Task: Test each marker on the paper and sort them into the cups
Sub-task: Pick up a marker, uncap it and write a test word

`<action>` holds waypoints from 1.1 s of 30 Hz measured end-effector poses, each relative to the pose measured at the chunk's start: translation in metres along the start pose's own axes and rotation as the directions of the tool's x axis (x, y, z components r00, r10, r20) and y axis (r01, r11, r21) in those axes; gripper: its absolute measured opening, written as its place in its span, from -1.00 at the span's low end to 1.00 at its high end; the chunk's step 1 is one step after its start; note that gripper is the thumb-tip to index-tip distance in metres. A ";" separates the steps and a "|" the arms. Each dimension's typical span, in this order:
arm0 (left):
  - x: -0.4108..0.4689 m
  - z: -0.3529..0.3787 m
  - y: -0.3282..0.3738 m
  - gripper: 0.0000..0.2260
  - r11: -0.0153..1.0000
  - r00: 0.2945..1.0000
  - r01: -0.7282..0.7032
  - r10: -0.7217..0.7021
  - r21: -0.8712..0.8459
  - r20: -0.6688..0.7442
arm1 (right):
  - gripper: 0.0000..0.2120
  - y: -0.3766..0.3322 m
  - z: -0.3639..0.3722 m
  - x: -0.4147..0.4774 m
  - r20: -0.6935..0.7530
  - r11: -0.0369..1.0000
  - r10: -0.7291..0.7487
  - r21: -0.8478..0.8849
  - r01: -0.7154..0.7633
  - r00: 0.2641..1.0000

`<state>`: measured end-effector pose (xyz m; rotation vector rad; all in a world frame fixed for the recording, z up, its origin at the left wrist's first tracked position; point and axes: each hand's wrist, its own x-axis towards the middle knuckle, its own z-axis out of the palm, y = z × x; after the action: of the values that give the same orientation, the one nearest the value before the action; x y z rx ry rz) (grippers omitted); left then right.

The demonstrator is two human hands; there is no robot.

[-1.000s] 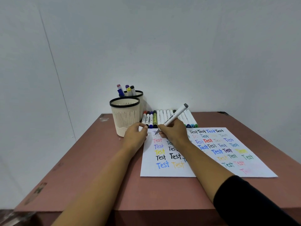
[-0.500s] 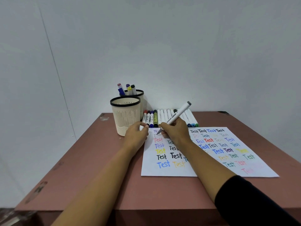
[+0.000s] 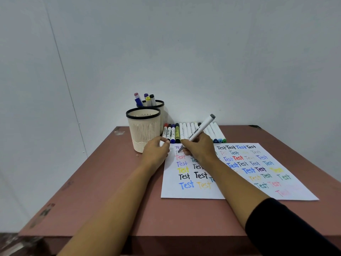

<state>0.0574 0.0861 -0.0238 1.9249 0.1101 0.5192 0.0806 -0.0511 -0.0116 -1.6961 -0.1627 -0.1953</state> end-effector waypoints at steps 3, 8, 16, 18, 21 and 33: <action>0.000 0.000 -0.001 -0.92 1.000 1.000 0.003 -0.003 -0.004 0.009 | -0.89 0.000 0.000 0.000 -0.026 0.999 0.003 -0.033 -0.004 1.000; -0.001 -0.001 -0.001 -0.91 1.000 1.000 -0.003 0.002 0.009 0.009 | -0.90 0.001 -0.001 0.000 -0.099 1.000 -0.012 -0.026 0.009 0.995; -0.002 -0.001 0.001 -0.91 1.000 1.000 -0.007 0.007 0.014 0.007 | -0.87 0.001 -0.001 0.000 -0.085 0.997 -0.016 -0.071 0.010 0.996; -0.002 -0.001 0.001 -0.91 1.000 1.000 -0.009 0.009 0.017 0.006 | -0.86 0.001 -0.001 0.000 -0.089 0.997 -0.023 -0.081 0.016 0.996; -0.001 -0.001 0.002 -0.91 1.000 1.000 -0.011 0.011 0.024 0.009 | -0.90 0.001 -0.001 0.000 -0.060 0.999 -0.008 -0.040 0.006 0.998; -0.001 -0.001 0.001 -0.92 0.999 1.000 -0.007 0.007 0.037 0.017 | -0.87 0.002 -0.002 0.001 -0.133 0.998 -0.024 -0.066 0.016 0.991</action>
<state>0.0559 0.0857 -0.0228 1.9656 0.1031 0.5090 0.0822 -0.0530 -0.0132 -1.7395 -0.0739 -0.3319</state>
